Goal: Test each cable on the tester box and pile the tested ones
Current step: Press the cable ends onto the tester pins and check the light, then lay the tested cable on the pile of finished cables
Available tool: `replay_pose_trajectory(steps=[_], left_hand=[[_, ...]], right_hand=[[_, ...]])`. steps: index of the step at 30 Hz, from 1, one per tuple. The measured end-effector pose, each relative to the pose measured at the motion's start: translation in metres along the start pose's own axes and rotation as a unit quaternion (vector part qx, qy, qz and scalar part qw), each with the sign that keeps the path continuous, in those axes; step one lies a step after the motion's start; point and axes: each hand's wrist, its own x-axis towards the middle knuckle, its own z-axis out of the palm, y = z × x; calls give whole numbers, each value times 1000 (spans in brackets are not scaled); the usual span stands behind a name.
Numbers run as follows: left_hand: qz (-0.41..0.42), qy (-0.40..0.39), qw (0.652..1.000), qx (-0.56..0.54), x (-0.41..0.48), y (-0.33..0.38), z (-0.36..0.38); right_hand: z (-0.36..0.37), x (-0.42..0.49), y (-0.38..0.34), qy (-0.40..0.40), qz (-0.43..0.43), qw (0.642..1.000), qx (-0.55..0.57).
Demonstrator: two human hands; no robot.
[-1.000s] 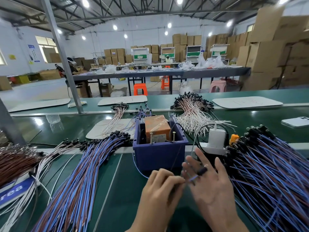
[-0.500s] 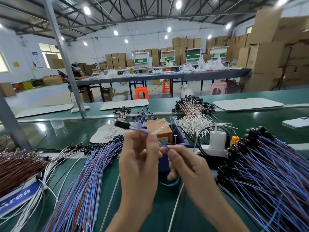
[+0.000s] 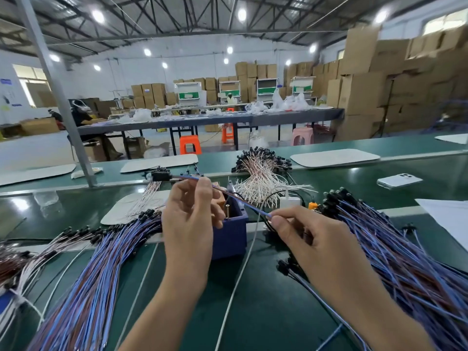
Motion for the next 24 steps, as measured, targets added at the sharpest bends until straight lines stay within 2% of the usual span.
replay_pose_trajectory(steps=[7,12,14,17,20,22,24], left_hand=[[-123,-83,989,23,-14,-48,44],[-151,-215,962,73,-9,-63,106],[-108,-281,938,174,-4,-69,130],[-31,-364,860,356,-2,-84,146],[-29,-412,825,387,-6,-94,142],[-19,-432,815,385,-12,-96,131],[-15,-470,795,384,-17,-97,114]], right_hand=[[-38,-21,29,18,20,985,-172],[-74,-24,56,91,47,953,-284],[-85,-25,73,86,103,938,-320],[-98,-32,98,15,216,915,-340],[-99,-44,109,-32,261,895,-359],[-93,-49,111,-40,261,885,-382],[-83,-48,107,-29,243,890,-385]])
